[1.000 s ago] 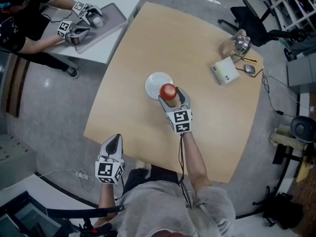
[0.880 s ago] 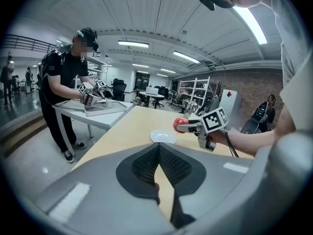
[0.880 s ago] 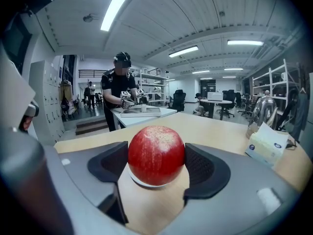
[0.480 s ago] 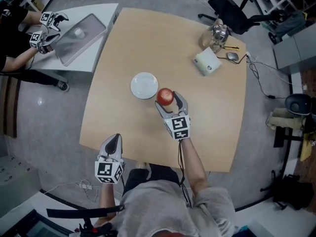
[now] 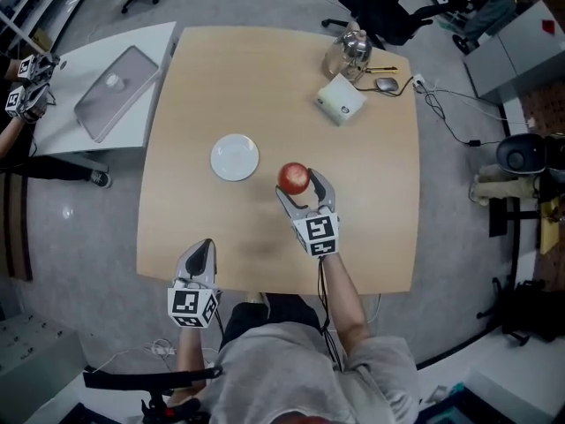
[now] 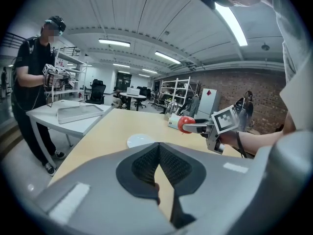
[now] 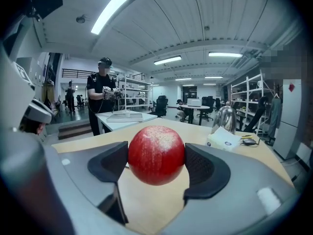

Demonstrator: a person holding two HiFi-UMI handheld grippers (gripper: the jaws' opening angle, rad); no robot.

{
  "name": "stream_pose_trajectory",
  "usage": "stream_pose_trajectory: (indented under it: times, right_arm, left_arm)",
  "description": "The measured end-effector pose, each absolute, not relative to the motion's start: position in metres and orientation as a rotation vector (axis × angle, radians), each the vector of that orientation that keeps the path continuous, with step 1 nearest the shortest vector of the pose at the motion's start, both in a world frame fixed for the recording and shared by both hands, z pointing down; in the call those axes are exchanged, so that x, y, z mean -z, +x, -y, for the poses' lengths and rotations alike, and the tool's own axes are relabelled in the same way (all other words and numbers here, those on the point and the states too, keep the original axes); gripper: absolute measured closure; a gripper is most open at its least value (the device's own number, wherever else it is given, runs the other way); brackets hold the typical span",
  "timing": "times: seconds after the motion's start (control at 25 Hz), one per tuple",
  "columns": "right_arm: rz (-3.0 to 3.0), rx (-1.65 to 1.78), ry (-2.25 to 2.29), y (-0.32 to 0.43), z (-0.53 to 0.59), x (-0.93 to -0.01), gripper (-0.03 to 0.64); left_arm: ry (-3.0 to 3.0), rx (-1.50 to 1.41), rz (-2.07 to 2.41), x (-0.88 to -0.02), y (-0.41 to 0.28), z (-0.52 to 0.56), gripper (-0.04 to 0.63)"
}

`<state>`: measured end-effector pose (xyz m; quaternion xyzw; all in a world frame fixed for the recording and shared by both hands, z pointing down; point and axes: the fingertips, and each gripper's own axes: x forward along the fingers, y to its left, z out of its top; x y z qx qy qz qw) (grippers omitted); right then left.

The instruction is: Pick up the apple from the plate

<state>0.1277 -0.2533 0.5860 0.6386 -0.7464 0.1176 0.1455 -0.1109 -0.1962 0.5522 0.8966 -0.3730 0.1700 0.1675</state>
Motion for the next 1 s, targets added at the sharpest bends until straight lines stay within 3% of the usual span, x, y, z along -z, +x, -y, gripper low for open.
stream_pose_trajectory:
  times: [1.0]
  right_arm:
    - [1.865,-0.375,2.165,0.243,0.148,-0.589,0.247]
  left_arm:
    - [2.698,-0.521,0.681,-0.564,0.0,0.18,0.575]
